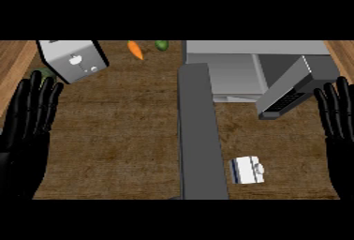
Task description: Pick up the milk, place it into the microwave and close the microwave
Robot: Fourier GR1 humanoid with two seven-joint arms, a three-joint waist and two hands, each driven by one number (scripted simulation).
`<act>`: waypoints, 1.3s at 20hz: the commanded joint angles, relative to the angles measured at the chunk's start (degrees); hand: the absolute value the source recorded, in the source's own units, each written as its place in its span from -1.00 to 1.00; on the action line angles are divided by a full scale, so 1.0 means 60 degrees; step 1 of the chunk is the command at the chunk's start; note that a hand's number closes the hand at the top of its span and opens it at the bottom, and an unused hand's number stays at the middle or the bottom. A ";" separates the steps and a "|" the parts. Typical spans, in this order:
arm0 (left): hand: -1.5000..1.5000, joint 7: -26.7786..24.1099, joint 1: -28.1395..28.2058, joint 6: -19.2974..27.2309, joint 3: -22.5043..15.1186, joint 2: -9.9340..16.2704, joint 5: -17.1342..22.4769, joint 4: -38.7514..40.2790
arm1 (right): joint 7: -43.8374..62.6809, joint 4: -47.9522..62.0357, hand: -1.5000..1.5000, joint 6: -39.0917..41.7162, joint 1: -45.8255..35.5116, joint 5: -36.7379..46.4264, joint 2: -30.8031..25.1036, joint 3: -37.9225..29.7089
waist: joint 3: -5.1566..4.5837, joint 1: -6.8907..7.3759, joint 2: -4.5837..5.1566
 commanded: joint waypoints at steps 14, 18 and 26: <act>-1.00 0.0726 0.2058 -0.1720 0.1608 0.0190 0.3998 -0.0681 | 0.0440 -0.2329 -1.00 -0.2906 0.3562 0.3996 0.1003 0.4749 | 0.0385 0.0201 -0.0277; -1.00 0.1034 0.2975 -0.1937 0.1880 0.0216 0.4460 -0.1671 | 0.0521 -0.2532 -1.00 -0.3497 0.4365 0.4452 0.1005 0.5271 | 0.0386 0.0198 -0.0284; -1.00 0.0577 0.3964 -0.3335 0.3602 0.0566 0.6158 -0.1695 | -0.0070 -0.1332 -1.00 -0.3740 0.4351 0.3967 0.0836 0.4359 | 0.0386 0.0234 -0.0262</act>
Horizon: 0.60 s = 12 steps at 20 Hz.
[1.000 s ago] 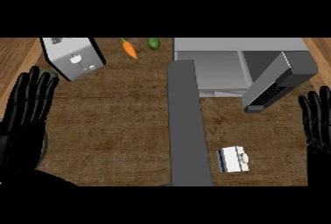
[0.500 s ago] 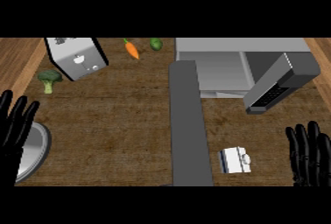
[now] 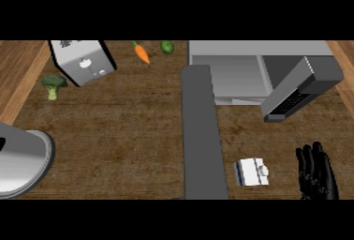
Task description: Pick up the milk, place it into the microwave and close the microwave
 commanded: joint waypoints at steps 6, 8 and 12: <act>-1.00 -0.0273 0.1239 -0.1114 0.0924 -0.0178 0.0745 -0.0485 | -0.1379 0.2580 -1.00 -0.1301 -0.0342 -0.0899 0.0156 -0.1019 | 0.0004 0.0051 0.0011; -1.00 -0.0313 0.1596 -0.1205 0.0928 -0.0436 0.0861 -0.0796 | -0.2040 0.3303 -1.00 -0.1417 0.0002 -0.1311 0.0158 -0.1163 | 0.0008 0.0063 0.0004; -1.00 0.0033 0.1578 -0.1443 0.1913 0.0246 0.2072 -0.0646 | -0.3074 0.4253 -1.00 -0.0968 0.0165 -0.2248 -0.0004 -0.2156 | 0.0010 0.0049 -0.0003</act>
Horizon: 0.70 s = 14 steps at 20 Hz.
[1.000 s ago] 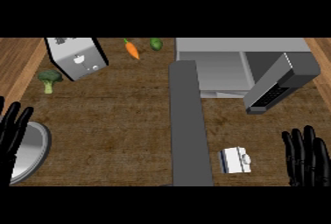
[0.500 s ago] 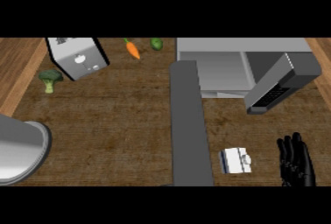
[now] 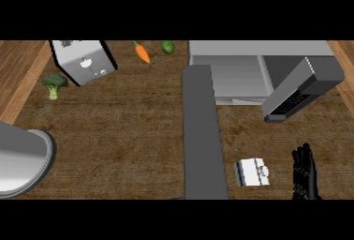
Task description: Pick up the milk, place it into the microwave and close the microwave
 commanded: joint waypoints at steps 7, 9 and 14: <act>-1.00 0.0194 0.0486 -0.0463 0.0724 -0.0261 0.0782 -0.0407 | -0.2535 0.3753 -1.00 0.0496 -0.0498 -0.1718 -0.0064 -0.1750 | 0.0005 -0.0014 0.0022; -1.00 0.0093 0.0304 -0.0590 0.0536 -0.0353 0.0568 -0.0152 | -0.3494 0.4554 -1.00 0.0846 -0.0205 -0.2010 -0.0062 -0.1850 | 0.0007 -0.0058 0.0023; -1.00 0.0102 0.0960 -0.1044 0.0701 -0.0793 0.0923 -0.0693 | -0.4005 0.6821 -1.00 0.0496 -0.2083 -0.1609 0.0046 -0.2401 | 0.0005 0.0046 0.0028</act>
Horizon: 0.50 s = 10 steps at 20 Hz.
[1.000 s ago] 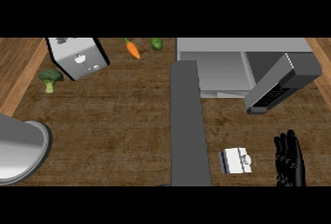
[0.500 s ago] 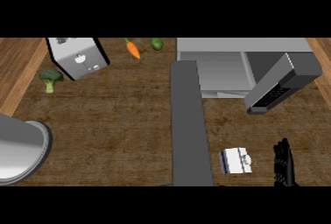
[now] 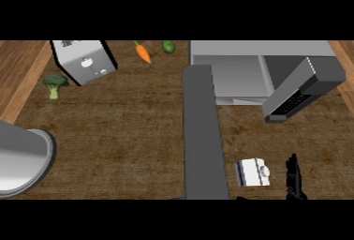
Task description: Pick up the milk, place it into the microwave and close the microwave
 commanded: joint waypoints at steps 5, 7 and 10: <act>-1.00 -0.0382 0.0209 -0.0932 0.0440 -0.0299 0.0341 0.0034 | -0.2506 0.3944 -1.00 0.0175 -0.1439 -0.0320 0.0158 -0.1039 | 0.0001 0.0031 0.0004; -1.00 0.0484 -0.0550 0.0067 0.0779 0.0444 0.0793 -0.0248 | -0.2957 0.4075 -1.00 0.0488 -0.1439 -0.0487 0.0107 -0.1113 | 0.0003 -0.0053 0.0015; -1.00 0.0026 0.0828 -0.1147 0.0657 -0.0706 0.0671 -0.0772 | -0.2954 0.4522 -1.00 0.0558 -0.1912 -0.0579 0.0018 -0.1335 | -0.0004 0.0020 -0.0003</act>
